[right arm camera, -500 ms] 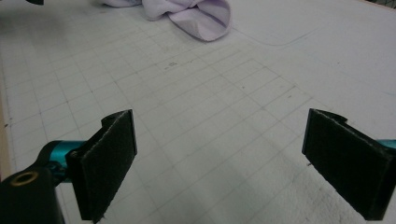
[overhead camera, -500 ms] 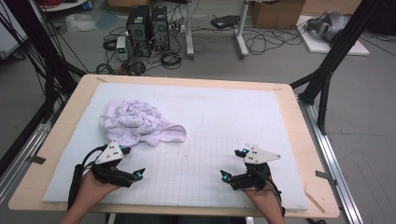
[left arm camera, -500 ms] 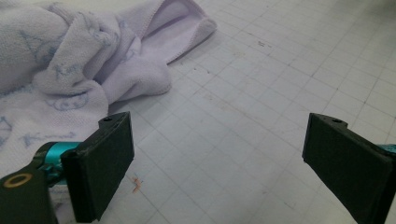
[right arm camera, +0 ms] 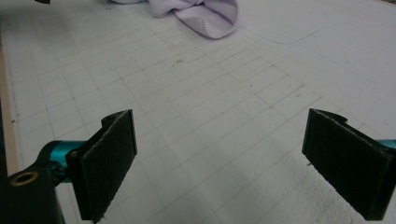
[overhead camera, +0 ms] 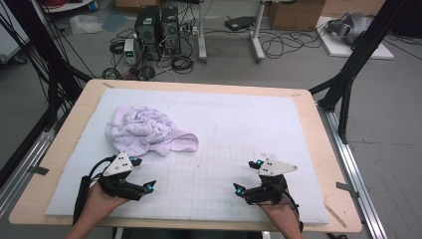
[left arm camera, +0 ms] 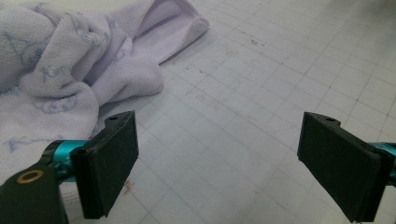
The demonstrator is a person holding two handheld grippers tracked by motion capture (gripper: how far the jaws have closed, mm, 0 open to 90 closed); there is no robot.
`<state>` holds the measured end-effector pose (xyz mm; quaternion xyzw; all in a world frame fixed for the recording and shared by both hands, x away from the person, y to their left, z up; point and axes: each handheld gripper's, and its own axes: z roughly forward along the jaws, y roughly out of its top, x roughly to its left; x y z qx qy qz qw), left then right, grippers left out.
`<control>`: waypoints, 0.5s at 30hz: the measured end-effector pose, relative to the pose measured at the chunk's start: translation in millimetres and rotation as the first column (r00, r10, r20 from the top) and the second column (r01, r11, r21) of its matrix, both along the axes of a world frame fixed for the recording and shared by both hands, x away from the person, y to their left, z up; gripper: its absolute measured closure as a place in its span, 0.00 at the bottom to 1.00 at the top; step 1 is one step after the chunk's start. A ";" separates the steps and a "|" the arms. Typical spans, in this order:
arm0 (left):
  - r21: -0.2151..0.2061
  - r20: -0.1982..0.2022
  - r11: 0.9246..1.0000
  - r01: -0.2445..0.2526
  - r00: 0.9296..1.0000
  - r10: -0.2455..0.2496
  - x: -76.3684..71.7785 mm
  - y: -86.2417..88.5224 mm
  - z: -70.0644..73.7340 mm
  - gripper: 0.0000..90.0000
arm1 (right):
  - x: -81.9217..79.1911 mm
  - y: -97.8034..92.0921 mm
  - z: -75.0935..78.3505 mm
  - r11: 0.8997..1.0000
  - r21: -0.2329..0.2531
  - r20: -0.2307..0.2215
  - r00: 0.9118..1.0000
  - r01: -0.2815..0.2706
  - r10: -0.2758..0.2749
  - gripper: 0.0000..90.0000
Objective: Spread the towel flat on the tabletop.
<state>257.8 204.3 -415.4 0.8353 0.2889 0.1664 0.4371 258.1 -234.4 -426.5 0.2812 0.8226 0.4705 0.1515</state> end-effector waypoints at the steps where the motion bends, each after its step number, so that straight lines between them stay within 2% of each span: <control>1: -0.001 0.002 1.000 -0.003 1.000 0.003 -0.1 0.2 0.9 0.15 | 0.0 0.3 -0.1 1.000 -0.003 0.003 1.000 0.000 0.000 0.10; 4: -0.005 0.007 1.000 -0.005 1.000 0.005 0.4 1.8 2.8 0.19 | 0.0 1.9 -0.7 1.000 0.005 -0.008 1.000 -0.002 0.002 0.10; 5: -0.023 0.026 1.000 -0.021 0.999 0.022 1.1 4.3 6.2 0.22 | 0.9 2.3 -1.1 1.000 0.020 -0.010 1.000 -0.006 0.006 0.10; 9: -0.047 0.039 0.998 -0.049 0.998 0.051 6.6 11.3 14.9 0.31 | 2.3 3.2 0.1 0.999 0.045 -0.021 1.000 -0.002 0.003 0.10; 15: -0.040 0.059 0.993 -0.107 0.992 0.109 23.4 27.7 31.6 0.40 | 2.5 -0.5 0.4 0.999 0.053 -0.020 1.000 0.012 -0.011 0.10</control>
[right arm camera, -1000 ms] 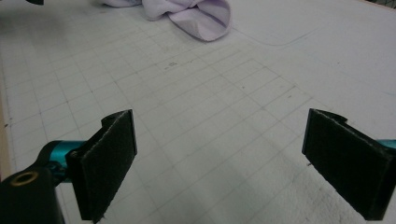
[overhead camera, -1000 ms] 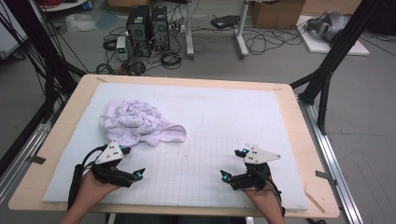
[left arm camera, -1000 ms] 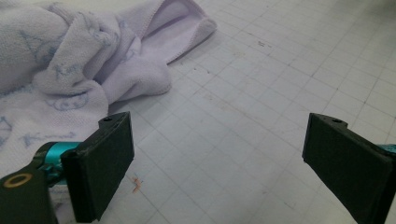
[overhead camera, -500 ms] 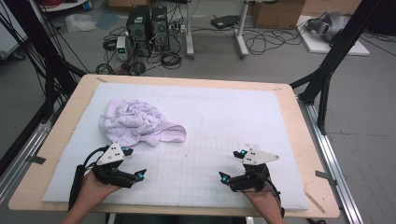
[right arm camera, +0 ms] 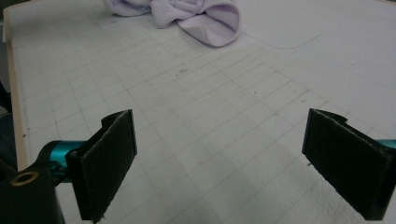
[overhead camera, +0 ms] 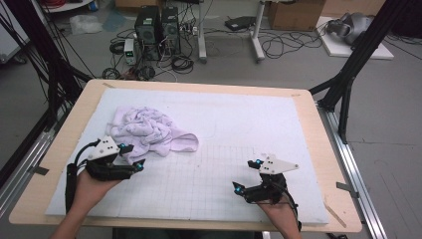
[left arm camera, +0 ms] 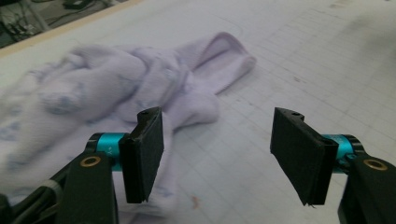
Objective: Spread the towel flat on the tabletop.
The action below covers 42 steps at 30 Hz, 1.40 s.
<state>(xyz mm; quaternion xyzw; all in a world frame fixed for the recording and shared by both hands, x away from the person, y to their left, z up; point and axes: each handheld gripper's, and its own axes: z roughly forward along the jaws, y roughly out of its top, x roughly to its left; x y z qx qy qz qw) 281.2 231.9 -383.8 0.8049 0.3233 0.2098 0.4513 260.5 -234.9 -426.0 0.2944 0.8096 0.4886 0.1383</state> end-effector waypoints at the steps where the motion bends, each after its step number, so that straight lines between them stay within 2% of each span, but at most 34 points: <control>1: 0.001 0.000 1.000 -0.006 1.000 0.006 3.1 2.3 2.1 0.41 | 0.2 -0.5 0.0 1.000 0.004 -0.001 1.000 0.001 -0.001 0.10; 2: 0.002 -0.001 1.000 -0.013 1.000 0.013 8.2 5.5 5.2 0.43 | 0.7 -1.2 0.1 1.000 0.008 -0.003 1.000 0.005 -0.005 0.10; 3: 0.020 -0.002 1.000 -0.020 1.000 0.020 16.6 9.1 9.3 0.45 | 1.1 -1.6 0.1 1.000 0.011 -0.003 1.000 0.003 -0.003 0.10; 4: 0.020 -0.002 1.000 -0.020 1.000 0.020 16.6 9.1 9.3 0.48 | 1.4 -1.7 0.0 1.000 0.011 -0.003 1.000 0.003 -0.003 0.10; 6: 0.039 -0.019 0.999 -0.024 1.000 0.025 27.9 11.0 10.8 0.50 | 1.2 -1.4 -0.1 1.000 0.009 -0.005 1.000 0.003 -0.003 0.10; 8: 0.050 -0.026 0.999 -0.022 0.999 0.024 32.5 10.7 9.1 0.53 | 1.1 -0.9 -0.2 1.000 0.006 -0.007 1.000 0.002 -0.002 0.10; 10: 0.069 -0.052 0.997 -0.028 0.998 0.032 40.3 10.4 3.6 0.53 | 1.2 -0.5 -0.5 1.000 0.003 -0.003 1.000 0.000 0.000 0.10; 11: 0.082 -0.073 0.996 -0.036 0.996 0.042 47.1 10.2 -4.4 0.54 | 0.9 -0.2 -0.6 1.000 0.003 -0.008 1.000 -0.001 0.001 0.10; 12: 0.082 -0.073 0.996 -0.036 0.996 0.042 47.1 10.2 -4.4 0.54 | 0.9 -0.2 -0.6 1.000 0.003 -0.008 1.000 -0.001 0.001 0.10; 15: 0.091 -0.116 0.995 -0.052 0.991 0.063 54.8 10.2 -17.4 0.55 | 0.7 -0.2 -1.0 1.000 -0.002 -0.004 1.000 -0.003 0.003 0.10; 18: 0.122 -0.151 0.991 -0.057 0.986 0.075 59.4 10.4 -27.7 0.60 | 0.9 -0.2 -1.4 1.000 -0.005 -0.005 1.000 -0.003 0.003 0.10; 20: 0.135 -0.152 0.989 -0.065 0.985 0.085 60.5 10.6 -32.2 0.64 | 1.0 0.2 -1.8 1.000 -0.007 -0.009 1.000 -0.005 0.005 0.10; 21: 0.153 -0.151 0.986 -0.071 0.984 0.094 61.3 10.4 -34.3 0.70 | 1.0 1.1 -2.2 1.000 -0.009 -0.013 1.000 -0.007 0.007 0.10; 25: 0.171 -0.160 0.984 -0.055 0.984 0.083 62.6 9.4 -37.0 0.82 | 1.3 3.0 -3.0 1.000 -0.014 -0.014 1.000 -0.015 0.015 0.10; 27: 0.165 -0.164 0.985 -0.047 0.984 0.075 62.1 9.2 -36.7 0.92 | 0.9 5.4 -3.5 1.000 -0.021 -0.020 1.000 -0.020 0.020 0.10; 32: 0.131 -0.162 0.991 -0.009 0.986 0.031 52.3 6.5 -26.9 0.94 | 0.6 6.1 -3.6 0.999 -0.027 -0.022 0.999 -0.023 0.023 0.10; 36: 0.115 -0.118 0.993 0.026 0.993 -0.012 36.4 1.0 -10.3 0.94 | 1.1 5.0 -3.6 0.999 -0.025 -0.019 1.000 -0.022 0.022 0.10; 39: 0.111 -0.090 0.992 0.065 0.994 -0.055 17.9 -4.1 3.6 0.94 | 0.2 4.6 -3.2 0.999 -0.026 -0.017 1.000 -0.020 0.019 0.10; 42: 0.117 -0.082 0.990 0.080 0.994 -0.071 10.5 -5.6 7.8 0.94 | 0.2 4.7 -3.2 0.999 -0.026 -0.017 1.000 -0.021 0.020 0.10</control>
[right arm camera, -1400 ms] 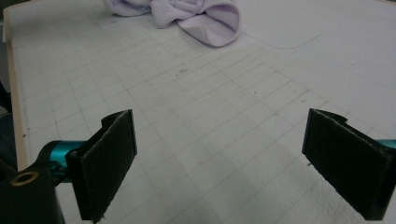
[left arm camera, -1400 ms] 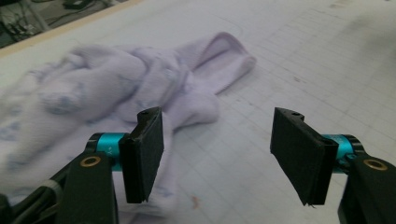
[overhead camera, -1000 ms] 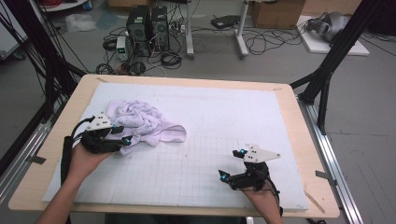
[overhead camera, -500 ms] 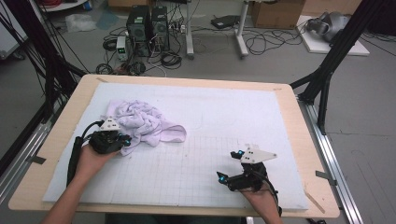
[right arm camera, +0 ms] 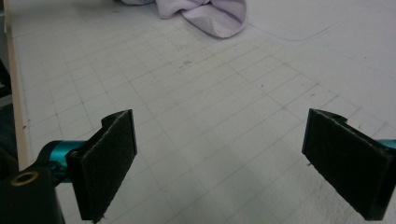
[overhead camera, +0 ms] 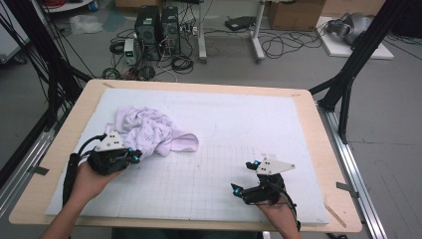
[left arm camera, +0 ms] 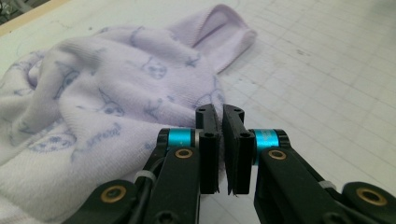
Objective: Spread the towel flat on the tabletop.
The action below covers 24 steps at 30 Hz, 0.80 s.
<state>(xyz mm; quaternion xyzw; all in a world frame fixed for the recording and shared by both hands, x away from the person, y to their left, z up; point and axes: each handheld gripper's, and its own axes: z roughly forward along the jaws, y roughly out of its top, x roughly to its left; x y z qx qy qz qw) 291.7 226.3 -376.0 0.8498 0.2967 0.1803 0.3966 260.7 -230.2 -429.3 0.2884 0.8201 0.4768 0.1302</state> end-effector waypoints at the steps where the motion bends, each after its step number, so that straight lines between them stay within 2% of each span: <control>1: 0.002 0.008 1.000 0.017 1.000 -0.017 -10.0 -1.4 4.1 0.94 | -0.4 0.3 0.1 1.000 0.001 -0.004 1.000 0.000 0.000 0.10; 2: 0.002 0.008 1.000 0.017 1.000 -0.017 -10.0 -1.4 4.1 0.94 | -0.5 0.5 0.2 1.000 0.001 -0.002 1.000 -0.001 0.001 0.10; 3: -0.002 0.025 0.999 0.036 0.999 -0.036 -20.2 -2.7 7.3 0.94 | -0.2 0.5 0.2 1.000 0.001 0.003 1.000 -0.002 0.002 0.10; 4: -0.002 0.025 0.999 0.036 0.999 -0.036 -20.2 -2.7 7.3 0.95 | -0.2 0.6 0.1 1.000 0.000 0.004 1.000 -0.003 0.003 0.10; 5: -0.009 0.034 0.999 0.048 0.998 -0.048 -26.5 -3.8 9.3 0.95 | -0.2 0.6 0.1 1.000 0.000 0.004 1.000 -0.003 0.003 0.10; 7: -0.030 0.051 0.995 0.096 0.994 -0.094 -43.0 -8.6 15.2 0.95 | -0.3 0.6 -0.1 1.000 -0.002 -0.001 1.000 0.000 0.000 0.10; 9: -0.034 0.049 0.994 0.106 0.993 -0.104 -46.2 -9.8 16.6 0.95 | 0.2 1.1 -0.5 1.000 -0.003 -0.001 1.000 -0.003 0.003 0.10; 12: -0.053 0.045 0.987 0.150 0.988 -0.147 -55.6 -14.3 20.0 0.95 | -0.4 2.3 -0.2 1.000 -0.007 0.000 1.000 -0.007 0.007 0.10; 14: -0.034 0.048 0.987 0.159 0.986 -0.157 -55.3 -14.6 17.6 0.93 | -1.2 2.6 -0.2 1.000 -0.008 0.000 1.000 -0.011 0.011 0.10; 15: -0.043 0.040 0.986 0.159 0.987 -0.158 -53.4 -13.3 15.1 0.87 | -1.4 2.6 -0.2 1.000 -0.008 -0.001 1.000 -0.011 0.011 0.10; 16: -0.050 0.037 0.987 0.152 0.988 -0.150 -51.9 -12.1 13.2 0.76 | -0.8 2.4 -0.4 1.000 -0.008 0.005 1.000 -0.009 0.009 0.10; 17: -0.048 0.058 0.993 0.109 0.993 -0.106 -49.9 -9.0 8.4 0.66 | -0.6 2.3 -0.4 1.000 -0.007 0.004 1.000 -0.009 0.009 0.10; 18: -0.048 0.058 0.993 0.109 0.993 -0.106 -49.9 -9.0 8.4 0.61 | -0.8 2.6 -0.2 1.000 -0.005 0.001 1.000 -0.011 0.011 0.10; 19: -0.056 0.065 0.993 0.103 0.993 -0.099 -49.3 -7.1 7.1 0.61 | -0.8 2.6 -0.2 1.000 -0.005 0.001 1.000 -0.011 0.011 0.10; 21: -0.064 0.071 0.994 0.087 0.994 -0.082 -47.6 -2.8 6.3 0.54 | 1.1 4.2 -0.2 1.000 -0.002 -0.005 1.000 -0.018 0.018 0.10; 24: -0.067 0.060 0.995 0.067 0.996 -0.063 -40.3 2.9 3.4 0.53 | 3.2 7.1 0.3 1.000 0.002 -0.016 1.000 -0.027 0.027 0.10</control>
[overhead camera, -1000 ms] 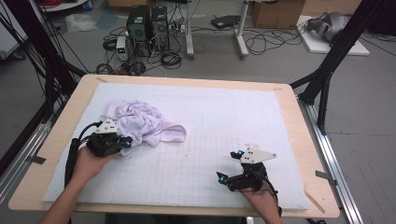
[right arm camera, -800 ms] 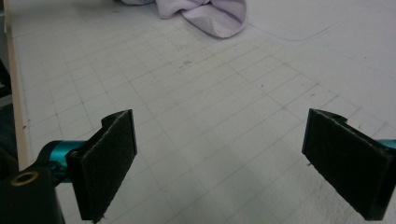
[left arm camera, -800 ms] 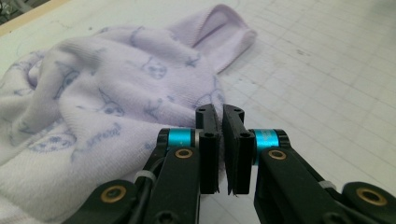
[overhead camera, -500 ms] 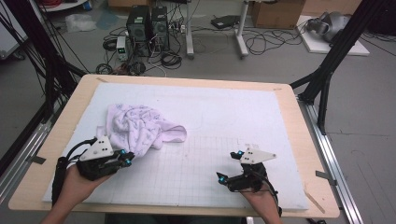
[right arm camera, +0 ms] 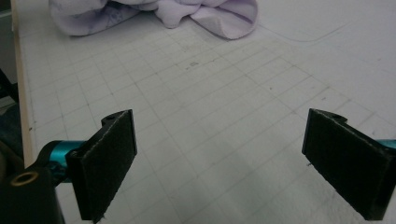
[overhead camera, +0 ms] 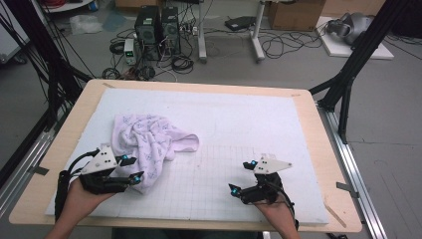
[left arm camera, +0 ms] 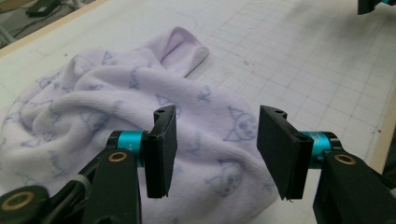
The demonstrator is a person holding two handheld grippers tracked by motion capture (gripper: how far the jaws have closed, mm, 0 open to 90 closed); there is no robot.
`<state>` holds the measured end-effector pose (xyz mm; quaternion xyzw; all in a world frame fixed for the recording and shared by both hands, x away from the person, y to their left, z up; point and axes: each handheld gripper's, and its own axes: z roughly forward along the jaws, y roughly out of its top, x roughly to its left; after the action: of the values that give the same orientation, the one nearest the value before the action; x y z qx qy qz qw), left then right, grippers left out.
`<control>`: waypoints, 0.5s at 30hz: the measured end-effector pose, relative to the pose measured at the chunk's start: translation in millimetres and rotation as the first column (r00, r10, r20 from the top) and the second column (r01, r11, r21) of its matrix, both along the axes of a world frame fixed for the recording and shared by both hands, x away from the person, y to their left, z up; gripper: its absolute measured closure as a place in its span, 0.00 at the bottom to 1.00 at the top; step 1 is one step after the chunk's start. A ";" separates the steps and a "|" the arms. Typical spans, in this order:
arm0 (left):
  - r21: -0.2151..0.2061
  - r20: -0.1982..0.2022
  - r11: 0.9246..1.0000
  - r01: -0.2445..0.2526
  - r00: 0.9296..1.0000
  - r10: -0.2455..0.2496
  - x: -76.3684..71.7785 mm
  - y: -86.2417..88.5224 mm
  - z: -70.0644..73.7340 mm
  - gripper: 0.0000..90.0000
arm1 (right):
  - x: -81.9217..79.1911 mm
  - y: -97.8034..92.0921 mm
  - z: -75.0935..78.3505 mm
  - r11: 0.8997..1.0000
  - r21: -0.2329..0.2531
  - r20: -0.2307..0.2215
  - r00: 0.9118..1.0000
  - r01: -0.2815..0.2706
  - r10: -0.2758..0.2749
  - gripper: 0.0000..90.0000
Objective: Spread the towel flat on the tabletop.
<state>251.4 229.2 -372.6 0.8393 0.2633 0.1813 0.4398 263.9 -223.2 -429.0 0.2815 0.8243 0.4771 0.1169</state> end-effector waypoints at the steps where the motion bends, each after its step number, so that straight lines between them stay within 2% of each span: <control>1: 0.004 -0.007 1.000 -0.008 1.000 0.008 3.2 1.7 -1.9 0.51 | 1.2 2.1 0.3 1.000 -0.002 -0.002 1.000 -0.002 0.002 0.10; 4: 0.009 -0.035 1.000 -0.026 0.999 0.027 12.4 5.1 -9.1 0.49 | 4.5 9.4 1.7 1.000 -0.008 0.001 1.000 -0.020 0.020 0.10; 7: 0.027 -0.066 1.000 -0.015 0.998 0.017 19.3 3.5 -18.5 0.49 | 7.9 16.5 4.1 0.999 -0.011 0.007 0.999 -0.035 0.035 0.10; 11: 0.091 -0.120 0.995 0.030 0.993 -0.019 27.3 -5.0 -36.1 0.61 | 12.6 24.5 5.9 0.999 -0.017 0.011 0.999 -0.045 0.045 0.10; 12: 0.109 -0.125 0.993 0.034 0.992 -0.020 28.8 -7.3 -40.4 0.73 | 12.7 26.2 6.3 0.999 -0.021 0.010 0.999 -0.046 0.046 0.10; 13: 0.123 -0.135 0.992 0.038 0.991 -0.021 30.5 -9.2 -44.3 0.73 | 12.7 26.2 6.3 0.999 -0.021 0.010 0.999 -0.046 0.046 0.10; 15: 0.136 -0.141 0.990 0.045 0.990 -0.026 32.1 -12.5 -49.3 0.85 | 13.3 26.5 6.3 0.999 -0.022 0.017 0.999 -0.049 0.049 0.10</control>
<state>283.5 216.7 -421.9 0.8830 0.2649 0.1323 0.3642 277.2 -196.7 -422.6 0.2558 0.8351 0.4732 0.1153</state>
